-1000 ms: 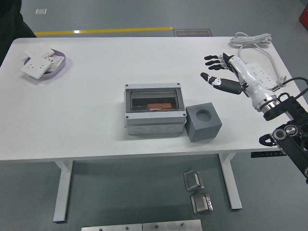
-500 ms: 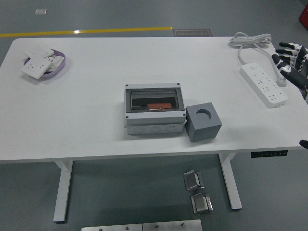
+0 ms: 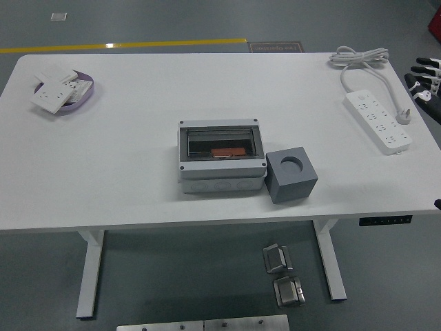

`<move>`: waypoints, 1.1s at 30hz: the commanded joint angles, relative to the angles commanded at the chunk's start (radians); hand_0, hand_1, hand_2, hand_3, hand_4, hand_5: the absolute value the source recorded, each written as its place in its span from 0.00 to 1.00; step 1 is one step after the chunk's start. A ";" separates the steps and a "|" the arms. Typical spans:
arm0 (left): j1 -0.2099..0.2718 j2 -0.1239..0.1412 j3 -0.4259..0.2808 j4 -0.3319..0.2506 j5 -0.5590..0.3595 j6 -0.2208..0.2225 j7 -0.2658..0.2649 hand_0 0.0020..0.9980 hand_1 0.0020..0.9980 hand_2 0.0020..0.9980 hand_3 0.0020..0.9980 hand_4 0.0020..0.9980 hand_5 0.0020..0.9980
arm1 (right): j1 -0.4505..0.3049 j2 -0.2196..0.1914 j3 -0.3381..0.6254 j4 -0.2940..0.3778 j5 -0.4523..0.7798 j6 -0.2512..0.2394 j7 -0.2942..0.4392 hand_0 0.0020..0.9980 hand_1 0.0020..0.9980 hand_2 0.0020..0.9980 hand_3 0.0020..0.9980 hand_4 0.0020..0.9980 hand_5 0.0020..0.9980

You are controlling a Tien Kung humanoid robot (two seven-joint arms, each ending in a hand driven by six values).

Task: Pick up the cylinder from the cube,place it in the box,flap close box

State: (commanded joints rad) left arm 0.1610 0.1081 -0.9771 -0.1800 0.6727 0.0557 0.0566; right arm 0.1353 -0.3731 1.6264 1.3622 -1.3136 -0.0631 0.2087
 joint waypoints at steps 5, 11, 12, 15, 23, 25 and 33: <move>-0.002 -0.002 -0.004 0.000 0.005 0.001 0.002 0.58 0.63 0.61 0.62 0.66 0.17 | 0.009 0.003 -0.020 -0.004 -0.009 0.000 -0.003 0.68 0.66 0.67 0.69 0.82 0.37; -0.002 -0.003 -0.001 0.000 0.002 0.001 0.005 0.59 0.63 0.61 0.62 0.66 0.17 | 0.019 0.004 -0.036 -0.005 -0.015 -0.001 -0.004 0.68 0.66 0.67 0.69 0.82 0.36; -0.003 -0.003 -0.001 0.000 0.003 0.001 0.005 0.59 0.63 0.61 0.62 0.66 0.17 | 0.020 0.003 -0.037 -0.005 -0.016 -0.001 -0.004 0.68 0.66 0.67 0.69 0.82 0.36; -0.004 -0.001 -0.001 0.000 0.004 0.001 0.005 0.59 0.63 0.61 0.62 0.66 0.17 | 0.025 0.001 -0.042 -0.005 -0.017 -0.001 -0.004 0.68 0.66 0.67 0.69 0.82 0.36; 0.001 0.003 0.000 0.000 0.006 0.001 0.005 0.59 0.63 0.61 0.62 0.66 0.17 | 0.020 0.002 -0.037 -0.001 -0.018 -0.001 -0.003 0.68 0.66 0.67 0.69 0.82 0.36; 0.002 0.002 0.002 0.000 0.004 0.001 0.006 0.59 0.63 0.61 0.62 0.66 0.17 | 0.018 0.002 -0.036 0.000 -0.017 -0.001 -0.002 0.68 0.66 0.67 0.69 0.82 0.36; 0.004 -0.001 0.001 0.000 0.002 0.002 0.006 0.59 0.63 0.61 0.62 0.66 0.17 | 0.018 0.008 -0.042 -0.003 -0.015 0.000 -0.002 0.68 0.66 0.67 0.68 0.82 0.37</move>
State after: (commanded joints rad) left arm 0.1650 0.1068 -0.9759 -0.1800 0.6749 0.0576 0.0622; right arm 0.1536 -0.3647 1.5845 1.3590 -1.3290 -0.0628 0.2068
